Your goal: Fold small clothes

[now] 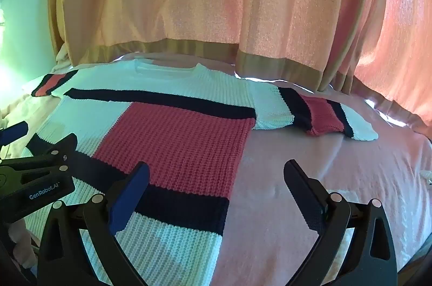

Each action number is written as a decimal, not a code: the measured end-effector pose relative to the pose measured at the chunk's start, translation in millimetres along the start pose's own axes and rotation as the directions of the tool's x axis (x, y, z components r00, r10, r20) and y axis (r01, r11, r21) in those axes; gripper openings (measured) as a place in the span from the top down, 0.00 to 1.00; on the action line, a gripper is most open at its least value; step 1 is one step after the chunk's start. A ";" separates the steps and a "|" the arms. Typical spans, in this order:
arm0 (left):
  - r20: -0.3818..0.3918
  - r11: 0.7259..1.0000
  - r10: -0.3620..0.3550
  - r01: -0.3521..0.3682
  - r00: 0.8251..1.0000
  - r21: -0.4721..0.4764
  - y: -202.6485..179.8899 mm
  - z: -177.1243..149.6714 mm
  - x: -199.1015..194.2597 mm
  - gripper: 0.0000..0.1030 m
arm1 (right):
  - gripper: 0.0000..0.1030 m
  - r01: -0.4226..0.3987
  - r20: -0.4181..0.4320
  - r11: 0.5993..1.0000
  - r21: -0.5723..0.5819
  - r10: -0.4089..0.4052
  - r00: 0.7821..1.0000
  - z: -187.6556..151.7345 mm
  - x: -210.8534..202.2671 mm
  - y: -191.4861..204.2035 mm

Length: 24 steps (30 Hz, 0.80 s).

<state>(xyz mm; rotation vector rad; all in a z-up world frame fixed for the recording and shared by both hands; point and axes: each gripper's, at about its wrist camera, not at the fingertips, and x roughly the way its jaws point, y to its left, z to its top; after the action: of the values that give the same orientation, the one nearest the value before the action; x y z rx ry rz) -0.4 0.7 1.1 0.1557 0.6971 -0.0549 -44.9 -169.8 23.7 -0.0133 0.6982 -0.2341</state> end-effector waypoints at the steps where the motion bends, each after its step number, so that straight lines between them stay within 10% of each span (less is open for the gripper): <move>1: 0.002 1.000 0.000 0.000 1.000 -0.003 1.0 0.3 -0.3 0.06 | 0.05 -0.001 0.000 1.000 -0.003 0.001 1.000 -0.7 0.6 0.5; 24: 0.002 1.000 0.012 -0.012 1.000 0.020 -8.9 1.0 0.6 0.06 | 0.05 -0.005 -0.015 1.000 0.006 0.005 1.000 0.3 2.2 1.8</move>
<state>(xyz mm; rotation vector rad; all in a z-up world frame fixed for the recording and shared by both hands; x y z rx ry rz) -0.1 -8.2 0.4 0.1791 0.6942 -0.0505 -42.7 -168.6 22.3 -0.0043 0.7123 -0.2317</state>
